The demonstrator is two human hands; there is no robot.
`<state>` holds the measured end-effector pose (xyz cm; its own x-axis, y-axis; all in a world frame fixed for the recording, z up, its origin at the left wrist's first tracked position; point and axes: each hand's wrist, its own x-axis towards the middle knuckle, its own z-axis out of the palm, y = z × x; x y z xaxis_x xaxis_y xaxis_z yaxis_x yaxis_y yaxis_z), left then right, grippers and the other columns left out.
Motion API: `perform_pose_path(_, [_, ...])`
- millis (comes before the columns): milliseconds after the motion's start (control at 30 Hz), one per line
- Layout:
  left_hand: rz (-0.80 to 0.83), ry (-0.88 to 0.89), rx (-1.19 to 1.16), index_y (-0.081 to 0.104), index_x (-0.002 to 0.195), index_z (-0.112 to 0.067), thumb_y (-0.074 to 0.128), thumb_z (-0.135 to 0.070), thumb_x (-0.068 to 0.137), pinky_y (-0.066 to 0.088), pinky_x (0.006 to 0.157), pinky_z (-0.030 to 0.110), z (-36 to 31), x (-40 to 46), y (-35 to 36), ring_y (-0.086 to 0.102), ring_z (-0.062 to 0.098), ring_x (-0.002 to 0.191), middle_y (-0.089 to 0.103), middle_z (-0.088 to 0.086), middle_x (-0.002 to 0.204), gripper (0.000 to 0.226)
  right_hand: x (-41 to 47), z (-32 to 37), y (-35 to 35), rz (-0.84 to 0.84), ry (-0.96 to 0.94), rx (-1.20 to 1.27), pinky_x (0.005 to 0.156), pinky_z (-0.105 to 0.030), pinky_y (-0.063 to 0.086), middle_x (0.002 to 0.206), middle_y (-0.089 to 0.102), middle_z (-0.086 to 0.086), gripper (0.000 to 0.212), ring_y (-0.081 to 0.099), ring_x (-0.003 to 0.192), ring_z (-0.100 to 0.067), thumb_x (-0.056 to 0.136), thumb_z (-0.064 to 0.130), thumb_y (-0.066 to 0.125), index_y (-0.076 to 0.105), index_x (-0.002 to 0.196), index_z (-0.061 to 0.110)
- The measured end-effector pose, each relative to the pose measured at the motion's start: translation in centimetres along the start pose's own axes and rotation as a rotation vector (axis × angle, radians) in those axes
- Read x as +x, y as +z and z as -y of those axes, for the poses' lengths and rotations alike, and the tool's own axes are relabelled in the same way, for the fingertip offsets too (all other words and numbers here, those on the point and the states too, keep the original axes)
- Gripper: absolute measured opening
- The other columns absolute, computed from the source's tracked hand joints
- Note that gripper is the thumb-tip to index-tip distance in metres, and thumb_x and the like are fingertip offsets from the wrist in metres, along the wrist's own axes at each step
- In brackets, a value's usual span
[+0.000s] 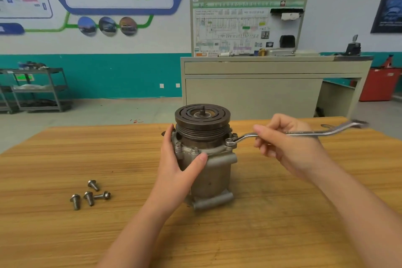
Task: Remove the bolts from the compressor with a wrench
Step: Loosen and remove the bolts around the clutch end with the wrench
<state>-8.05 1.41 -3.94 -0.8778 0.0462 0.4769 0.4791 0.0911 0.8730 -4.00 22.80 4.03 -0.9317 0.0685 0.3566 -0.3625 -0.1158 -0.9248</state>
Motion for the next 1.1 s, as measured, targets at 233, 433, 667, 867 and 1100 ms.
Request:
perform_pose_path(233, [0.0, 0.016, 0.064, 0.01, 0.15, -0.047, 0.068, -0.065, 0.065, 0.03, 0.106, 0.018, 0.1, 0.2, -0.2, 0.031, -0.01, 0.134, 0.029, -0.035, 0.143, 0.104, -0.1, 0.3, 0.9, -0.102, -0.286, 0.022, 0.039, -0.016, 0.038, 0.055, 0.064, -0.012, 0.032, 0.055, 0.043, -0.011, 0.084, 0.009, 0.068, 0.044, 0.063, 0.011])
perform_pose_path(433, [-0.003, 0.044, 0.058, 0.012, 0.152, -0.04, 0.068, -0.062, 0.066, 0.032, 0.093, -0.002, 0.2, 0.2, -0.1, 0.033, -0.019, 0.129, 0.03, -0.038, 0.142, 0.105, -2.5, -1.6, 2.8, -0.255, -0.494, -0.503, 0.054, -0.018, 0.048, 0.054, 0.062, -0.001, 0.037, 0.058, 0.048, -0.009, 0.088, 0.014, 0.067, 0.049, 0.057, 0.019])
perform_pose_path(667, [-0.01, 0.038, 0.079, 0.01, 0.149, -0.044, 0.069, -0.055, 0.071, 0.028, 0.102, 0.009, 0.1, 0.2, 0.0, 0.03, -0.018, 0.131, 0.029, -0.034, 0.143, 0.099, -3.4, -1.8, 5.1, -0.347, -0.663, -0.712, 0.044, -0.022, 0.033, 0.047, 0.04, 0.005, 0.039, 0.041, 0.049, -0.016, 0.088, 0.01, 0.065, 0.04, 0.058, 0.012])
perform_pose_path(867, [-0.016, 0.024, 0.058, 0.01, 0.152, -0.039, 0.069, -0.05, 0.072, 0.032, 0.099, 0.003, 0.1, 0.1, 0.1, 0.034, -0.02, 0.126, 0.034, -0.047, 0.133, 0.101, -3.5, -2.3, 4.9, -0.319, -0.481, -0.536, 0.043, -0.01, 0.03, 0.047, 0.046, 0.0, 0.04, 0.043, 0.045, -0.005, 0.084, 0.013, 0.069, 0.04, 0.056, 0.017])
perform_pose_path(1100, [-0.023, -0.011, 0.01, 0.012, 0.152, -0.042, 0.073, -0.047, 0.076, 0.034, 0.097, 0.007, 0.0, 0.1, 0.1, 0.038, -0.022, 0.122, 0.035, -0.048, 0.129, 0.098, 1.8, -1.1, -1.2, 0.09, 0.175, 0.383, 0.035, -0.013, 0.034, 0.06, 0.063, -0.013, 0.02, 0.054, 0.045, -0.009, 0.076, 0.008, 0.061, 0.045, 0.064, 0.012])
